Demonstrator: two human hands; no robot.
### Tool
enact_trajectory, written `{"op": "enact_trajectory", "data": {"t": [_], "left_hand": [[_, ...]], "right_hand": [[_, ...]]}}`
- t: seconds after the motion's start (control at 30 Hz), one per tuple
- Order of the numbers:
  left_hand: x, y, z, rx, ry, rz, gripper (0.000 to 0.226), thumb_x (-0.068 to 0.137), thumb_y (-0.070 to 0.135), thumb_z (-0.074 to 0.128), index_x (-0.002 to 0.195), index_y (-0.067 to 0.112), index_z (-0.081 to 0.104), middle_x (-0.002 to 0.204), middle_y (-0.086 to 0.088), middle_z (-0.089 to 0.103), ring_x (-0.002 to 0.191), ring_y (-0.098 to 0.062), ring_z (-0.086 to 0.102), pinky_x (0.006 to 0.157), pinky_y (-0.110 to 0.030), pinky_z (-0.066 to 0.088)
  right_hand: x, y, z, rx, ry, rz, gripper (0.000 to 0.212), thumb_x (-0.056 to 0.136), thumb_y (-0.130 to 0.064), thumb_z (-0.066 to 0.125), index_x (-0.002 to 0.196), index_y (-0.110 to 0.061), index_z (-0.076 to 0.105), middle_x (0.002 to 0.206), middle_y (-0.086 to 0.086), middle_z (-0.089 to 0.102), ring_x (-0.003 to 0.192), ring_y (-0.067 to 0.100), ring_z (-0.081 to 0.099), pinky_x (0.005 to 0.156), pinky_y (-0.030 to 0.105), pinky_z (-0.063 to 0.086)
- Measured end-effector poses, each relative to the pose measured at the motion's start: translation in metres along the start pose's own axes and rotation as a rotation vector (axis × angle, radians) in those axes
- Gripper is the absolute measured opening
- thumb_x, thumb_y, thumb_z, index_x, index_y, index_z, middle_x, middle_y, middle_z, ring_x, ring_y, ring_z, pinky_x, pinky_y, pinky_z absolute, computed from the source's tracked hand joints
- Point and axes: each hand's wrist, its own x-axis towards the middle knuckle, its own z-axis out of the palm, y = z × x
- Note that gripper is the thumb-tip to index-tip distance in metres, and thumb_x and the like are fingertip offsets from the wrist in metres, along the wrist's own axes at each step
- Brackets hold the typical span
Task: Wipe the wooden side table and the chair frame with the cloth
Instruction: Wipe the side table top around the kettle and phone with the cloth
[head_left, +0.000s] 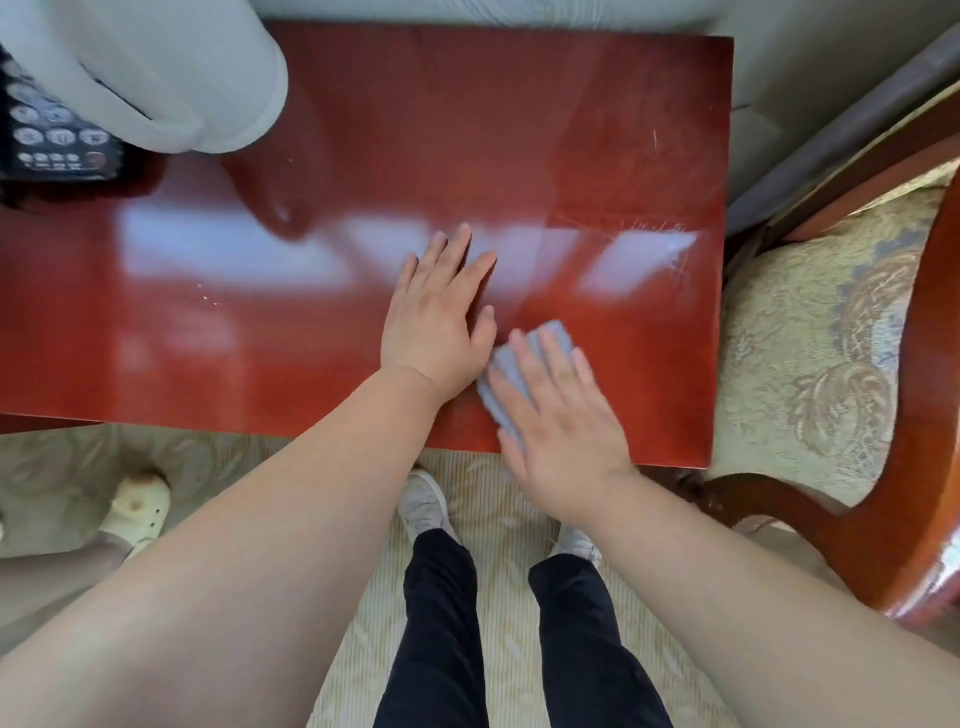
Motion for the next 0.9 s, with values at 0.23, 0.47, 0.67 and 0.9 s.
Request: {"op": "enact_trajectory", "data": {"t": [0.23,0.47,0.67,0.9], "left_hand": [[-0.030,-0.069,-0.023,0.102,0.065,-0.207,0.063,0.094,0.040,0.053,0.154,0.024,0.045,0.167,-0.009,0.035,0.155,-0.035,0.028,0.126,-0.056,0.019],[-0.031,-0.078,-0.017,0.157,0.114,-0.241,0.065,0.093,0.046,0.051,0.155,0.028,0.044,0.170,-0.005,0.030,0.158,-0.032,0.023,0.130,-0.052,0.012],[-0.031,-0.078,-0.017,0.150,0.134,-0.232,0.065,0.092,0.041,0.053,0.155,0.027,0.046,0.169,-0.007,0.032,0.157,-0.034,0.026,0.129,-0.055,0.014],[-0.029,-0.079,-0.019,0.174,0.090,-0.251,0.067,0.093,0.044,0.050,0.157,0.027,0.043,0.171,-0.006,0.027,0.158,-0.033,0.022,0.129,-0.055,0.013]], "right_hand": [[0.029,0.037,-0.013,-0.071,0.001,-0.069,0.070,0.100,-0.049,0.048,0.163,-0.026,0.027,0.173,0.012,0.016,0.160,0.038,0.008,0.129,0.054,0.009],[0.096,0.004,-0.023,0.034,0.053,0.300,0.077,0.098,-0.063,0.035,0.165,-0.030,0.017,0.174,0.012,0.003,0.159,0.040,-0.005,0.129,0.054,-0.001],[0.020,-0.033,0.011,-0.034,-0.009,-0.431,0.074,0.097,-0.057,0.051,0.163,-0.030,0.029,0.173,0.008,0.015,0.160,0.035,0.007,0.128,0.055,0.014],[0.113,0.069,-0.030,-0.075,0.111,0.077,0.074,0.098,-0.057,0.046,0.163,-0.025,0.030,0.170,0.018,0.021,0.157,0.044,0.015,0.126,0.059,0.017]]}}
